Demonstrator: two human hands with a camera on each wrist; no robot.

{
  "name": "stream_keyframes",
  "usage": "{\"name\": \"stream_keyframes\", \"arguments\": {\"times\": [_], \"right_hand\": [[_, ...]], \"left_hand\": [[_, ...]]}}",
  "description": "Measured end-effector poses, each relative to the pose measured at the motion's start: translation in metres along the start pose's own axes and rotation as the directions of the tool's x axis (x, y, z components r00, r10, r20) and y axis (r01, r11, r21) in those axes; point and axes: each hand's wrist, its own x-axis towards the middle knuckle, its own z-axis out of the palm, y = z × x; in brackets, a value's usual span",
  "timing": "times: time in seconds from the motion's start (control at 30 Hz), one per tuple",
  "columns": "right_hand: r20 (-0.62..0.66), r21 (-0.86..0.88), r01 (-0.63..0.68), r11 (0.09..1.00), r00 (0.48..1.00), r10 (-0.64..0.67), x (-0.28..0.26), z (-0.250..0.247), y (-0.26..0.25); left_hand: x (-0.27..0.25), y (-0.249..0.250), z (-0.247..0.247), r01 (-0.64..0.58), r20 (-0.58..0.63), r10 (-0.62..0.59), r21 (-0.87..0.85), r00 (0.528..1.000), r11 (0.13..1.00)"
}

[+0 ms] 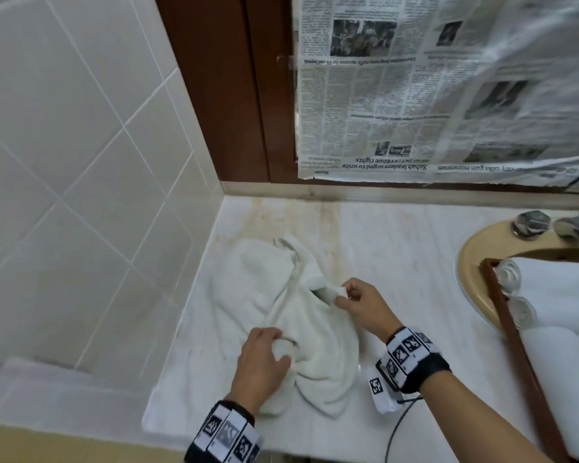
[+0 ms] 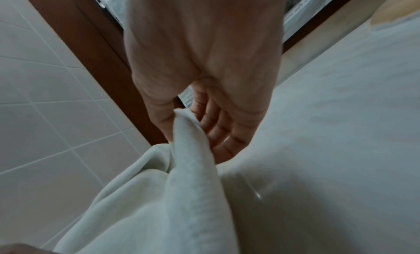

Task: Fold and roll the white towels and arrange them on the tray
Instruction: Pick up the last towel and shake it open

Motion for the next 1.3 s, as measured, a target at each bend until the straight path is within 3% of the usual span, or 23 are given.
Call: {"name": "stream_keyframes", "arguments": {"times": [0.1,0.23,0.33,0.4,0.47,0.5,0.57,0.67,0.8,0.93,1.07,1.2,1.3], "right_hand": [[0.019,-0.054,0.061,0.997,0.998,-0.060,-0.041,-0.013,0.010],[0.015,-0.059,0.081,0.995,0.997,-0.080,-0.085,-0.030,0.019],[0.011,-0.054,0.050,0.997,0.999,-0.050,-0.106,-0.041,0.024],[0.015,-0.080,0.062,0.995,0.998,-0.061,-0.115,-0.047,0.027],[0.031,-0.127,0.078,0.989,0.997,-0.074,-0.121,-0.052,0.030],[0.034,-0.147,0.085,0.986,0.996,-0.081,-0.124,-0.054,0.030],[0.042,-0.161,0.091,0.983,0.995,-0.085,-0.129,-0.057,0.028],[0.090,-0.219,0.072,0.973,0.994,-0.053,-0.132,-0.059,0.040],[0.151,-0.381,0.007,0.924,0.987,0.054,-0.140,-0.064,0.067],[0.138,-0.587,-0.044,0.808,0.978,0.154,-0.157,-0.073,0.090],[0.044,-0.591,-0.093,0.801,0.988,0.147,-0.174,-0.079,0.098],[-0.026,-0.391,-0.046,0.919,0.999,0.039,-0.189,-0.079,0.082],[-0.112,-0.379,-0.006,0.925,0.993,-0.040,-0.197,-0.080,0.053]], "left_hand": [[-0.033,0.021,0.015,0.037,0.174,-0.044,0.045,0.984,0.998],[-0.065,0.053,0.024,0.054,0.384,-0.088,0.097,0.919,0.994],[-0.068,0.079,0.023,-0.030,0.284,0.009,0.072,0.959,0.997],[-0.050,0.095,0.019,-0.162,0.052,0.160,0.033,0.986,0.986],[-0.020,0.107,0.019,-0.289,-0.122,0.297,0.081,0.947,0.954],[-0.003,0.113,0.019,-0.309,-0.137,0.328,0.145,0.935,0.940],[0.033,0.115,0.020,-0.279,-0.090,0.313,0.271,0.945,0.921],[0.079,0.101,0.022,-0.218,0.023,0.221,0.304,0.975,0.927],[0.102,0.080,0.028,-0.256,0.201,0.182,0.449,0.962,0.856],[0.090,0.068,0.035,-0.192,0.145,0.134,0.536,0.980,0.822],[0.064,0.049,0.030,-0.116,0.095,0.082,0.433,0.992,0.894],[0.030,0.042,-0.003,-0.137,0.194,0.100,0.189,0.976,0.972],[0.003,0.047,-0.045,-0.154,0.223,0.145,0.025,0.964,0.988]]}}
